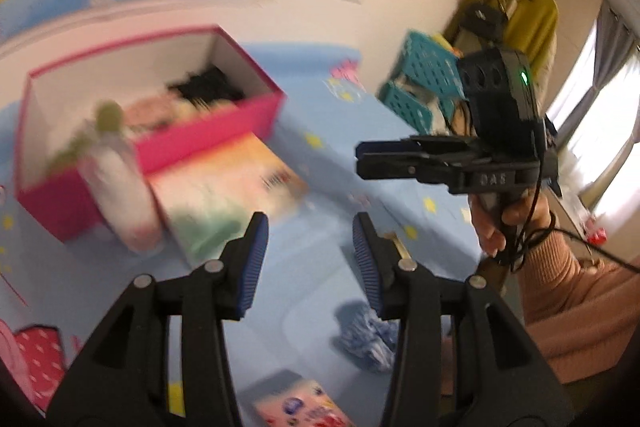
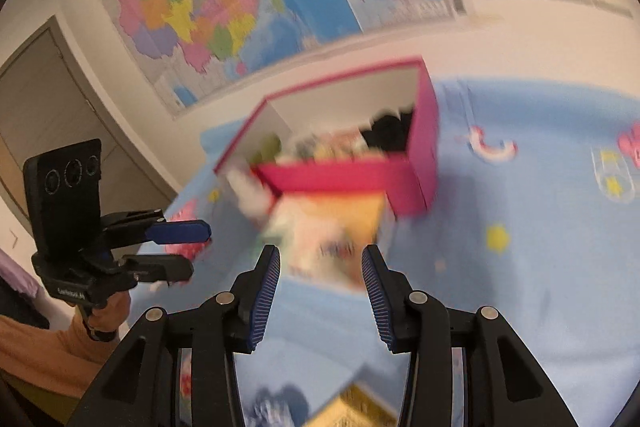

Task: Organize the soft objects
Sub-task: 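Move the right gripper down to the yellow packet on the sheet, then close the right gripper on the yellow packet and lift it, then carry the yellow packet into the pink box and open the right gripper, then move the right gripper to the blue checkered scrunchie, then grasp the blue checkered scrunchie with the right gripper, then carry the scrunchie into the pink box and open the right gripper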

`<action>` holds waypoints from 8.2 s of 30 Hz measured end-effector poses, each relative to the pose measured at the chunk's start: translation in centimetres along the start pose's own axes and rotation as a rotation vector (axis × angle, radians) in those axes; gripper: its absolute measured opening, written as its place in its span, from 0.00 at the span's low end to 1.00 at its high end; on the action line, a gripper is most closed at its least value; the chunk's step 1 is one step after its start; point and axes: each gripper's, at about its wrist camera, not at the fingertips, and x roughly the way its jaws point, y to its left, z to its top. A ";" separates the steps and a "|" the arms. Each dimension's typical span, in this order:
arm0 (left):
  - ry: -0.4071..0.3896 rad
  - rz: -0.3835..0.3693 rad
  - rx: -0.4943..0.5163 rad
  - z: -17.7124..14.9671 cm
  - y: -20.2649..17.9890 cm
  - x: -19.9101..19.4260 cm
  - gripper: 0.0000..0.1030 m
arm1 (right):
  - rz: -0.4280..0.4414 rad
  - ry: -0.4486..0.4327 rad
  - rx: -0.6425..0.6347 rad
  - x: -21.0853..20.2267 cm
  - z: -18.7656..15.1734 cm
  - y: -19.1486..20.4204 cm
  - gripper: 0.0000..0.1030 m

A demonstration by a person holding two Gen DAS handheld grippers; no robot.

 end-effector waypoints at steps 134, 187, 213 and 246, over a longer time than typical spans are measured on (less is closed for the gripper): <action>0.029 0.175 -0.199 14.0 9.2 5.5 0.32 | -0.070 -0.117 -0.022 7.6 13.5 -2.1 0.38; 0.111 0.030 -0.152 -14.0 -1.4 -4.7 0.44 | 0.157 0.192 -0.108 6.2 -6.4 6.3 0.55; 0.260 -0.055 -0.069 -8.1 -3.7 6.6 0.44 | 0.052 0.244 -0.112 4.7 -10.1 3.8 0.14; 0.015 0.171 -0.155 12.8 6.4 6.6 0.27 | -0.024 -0.134 -0.151 5.6 13.0 2.0 0.12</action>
